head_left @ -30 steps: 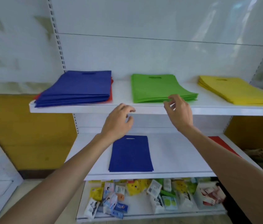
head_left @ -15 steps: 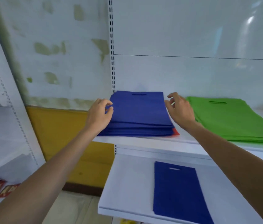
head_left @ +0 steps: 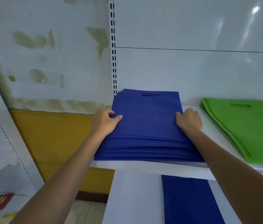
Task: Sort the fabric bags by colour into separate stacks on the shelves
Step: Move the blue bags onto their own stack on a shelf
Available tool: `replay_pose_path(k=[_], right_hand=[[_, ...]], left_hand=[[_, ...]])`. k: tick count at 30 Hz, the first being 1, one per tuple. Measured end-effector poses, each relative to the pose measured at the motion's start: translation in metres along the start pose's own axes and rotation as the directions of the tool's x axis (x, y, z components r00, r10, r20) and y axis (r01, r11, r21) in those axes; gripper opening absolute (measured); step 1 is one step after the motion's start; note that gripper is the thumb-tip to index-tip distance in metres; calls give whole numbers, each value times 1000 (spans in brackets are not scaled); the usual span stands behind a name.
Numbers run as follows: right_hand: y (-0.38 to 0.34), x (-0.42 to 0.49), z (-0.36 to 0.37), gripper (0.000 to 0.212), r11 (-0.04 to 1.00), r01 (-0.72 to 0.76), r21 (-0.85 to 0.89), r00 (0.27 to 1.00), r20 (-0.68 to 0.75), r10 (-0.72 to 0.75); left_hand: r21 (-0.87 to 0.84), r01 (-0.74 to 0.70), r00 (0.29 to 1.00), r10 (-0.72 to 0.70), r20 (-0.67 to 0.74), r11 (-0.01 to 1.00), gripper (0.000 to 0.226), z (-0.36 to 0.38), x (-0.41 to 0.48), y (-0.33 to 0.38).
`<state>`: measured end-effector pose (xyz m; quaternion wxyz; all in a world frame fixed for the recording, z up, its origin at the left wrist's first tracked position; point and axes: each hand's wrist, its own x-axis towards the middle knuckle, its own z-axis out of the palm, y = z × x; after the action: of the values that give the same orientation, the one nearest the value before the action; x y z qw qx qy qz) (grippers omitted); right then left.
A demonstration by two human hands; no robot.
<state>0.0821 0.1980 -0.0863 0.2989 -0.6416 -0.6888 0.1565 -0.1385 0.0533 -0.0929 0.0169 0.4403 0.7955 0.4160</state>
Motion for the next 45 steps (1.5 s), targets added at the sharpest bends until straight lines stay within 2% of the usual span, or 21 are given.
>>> replay_pose_path(k=[4,9,14,16,20,22,24,29,33,40,42,45], right_hand=[[-1,-2,-2,27,996,79,31,993,-94,-76],[-2,-6,-5,17,977,210,33,954,-224,-197],[-6,-10,-7,13,955,290,64,914,-314,-257],[-9,-14,-10,17,944,307,118,919,-295,-262],[-11,-24,-30,54,888,448,99,870,-275,-408],[-4,-30,-49,55,857,515,20,819,-308,-485],[10,-35,-69,49,847,532,-28,800,-311,-513],[75,-59,-120,37,887,461,38,840,-341,-422],[146,-86,-163,33,914,406,19,852,-370,-370],[289,-143,-234,34,989,146,-22,916,-374,-144],[333,-162,-249,33,998,54,-38,927,-369,-65],[392,-190,-263,33,994,-101,-50,929,-363,77]], left_hand=[[8,-11,999,11,-35,1000,42,0,0,1],[40,-97,989,100,-111,995,15,-1,-3,4],[4,-204,959,201,-202,979,19,-7,-17,16],[-13,-234,953,227,-203,972,30,-12,-20,20],[75,-350,901,357,-247,934,32,-20,-29,26],[108,-372,881,387,-273,922,30,-23,-38,32],[122,-396,869,414,-273,910,31,-21,-51,44],[64,-458,858,460,-228,887,29,1,-98,86],[-43,-482,871,473,-133,875,24,38,-148,125],[-198,-497,854,517,64,845,21,121,-244,191],[-231,-507,826,545,144,830,21,150,-274,203],[-287,-516,741,589,322,807,24,194,-326,210]])
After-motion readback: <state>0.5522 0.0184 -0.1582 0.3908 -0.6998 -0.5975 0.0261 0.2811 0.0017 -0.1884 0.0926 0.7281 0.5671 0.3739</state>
